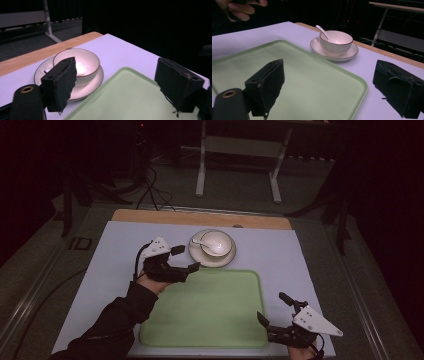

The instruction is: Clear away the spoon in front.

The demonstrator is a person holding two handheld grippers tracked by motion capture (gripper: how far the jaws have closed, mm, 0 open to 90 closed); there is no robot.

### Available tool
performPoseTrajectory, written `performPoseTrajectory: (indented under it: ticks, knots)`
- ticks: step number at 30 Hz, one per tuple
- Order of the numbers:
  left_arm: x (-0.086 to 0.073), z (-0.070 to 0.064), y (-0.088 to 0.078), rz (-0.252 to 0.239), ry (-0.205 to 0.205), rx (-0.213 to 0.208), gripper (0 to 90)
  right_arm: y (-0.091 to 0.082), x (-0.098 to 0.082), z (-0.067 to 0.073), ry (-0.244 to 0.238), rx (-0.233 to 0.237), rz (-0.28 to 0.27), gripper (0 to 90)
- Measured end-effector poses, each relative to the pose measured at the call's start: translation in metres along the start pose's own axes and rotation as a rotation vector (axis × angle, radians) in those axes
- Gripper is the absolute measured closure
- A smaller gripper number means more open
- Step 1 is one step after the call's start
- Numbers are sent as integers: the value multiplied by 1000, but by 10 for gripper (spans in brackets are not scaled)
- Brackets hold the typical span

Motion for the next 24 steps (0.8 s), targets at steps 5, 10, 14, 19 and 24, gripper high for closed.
performPoseTrajectory:
  ticks: [5,10,14,19,24]
  knots:
    - [-6,14,14,-47,-111,45,213,0,0,0,4,1,1,103]
    - [-9,26,24,-77,-189,92,214,1,0,0,4,3,3,103]
    - [-10,32,32,-93,-241,113,233,1,-1,0,5,3,4,103]
    - [-13,41,42,-117,-328,178,247,1,-1,0,5,4,3,103]
    - [-18,48,52,-133,-412,222,266,0,0,0,4,5,-5,103]
Point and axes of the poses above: each handheld gripper's, and its own axes: y roughly forward along the jaws, x roughly out of its top, z roughly to its left, the point moved 2 cm from there along y, roughly forward along the jaws, and after that the axes turned 2 degrees about y, right-handed, at the moved point
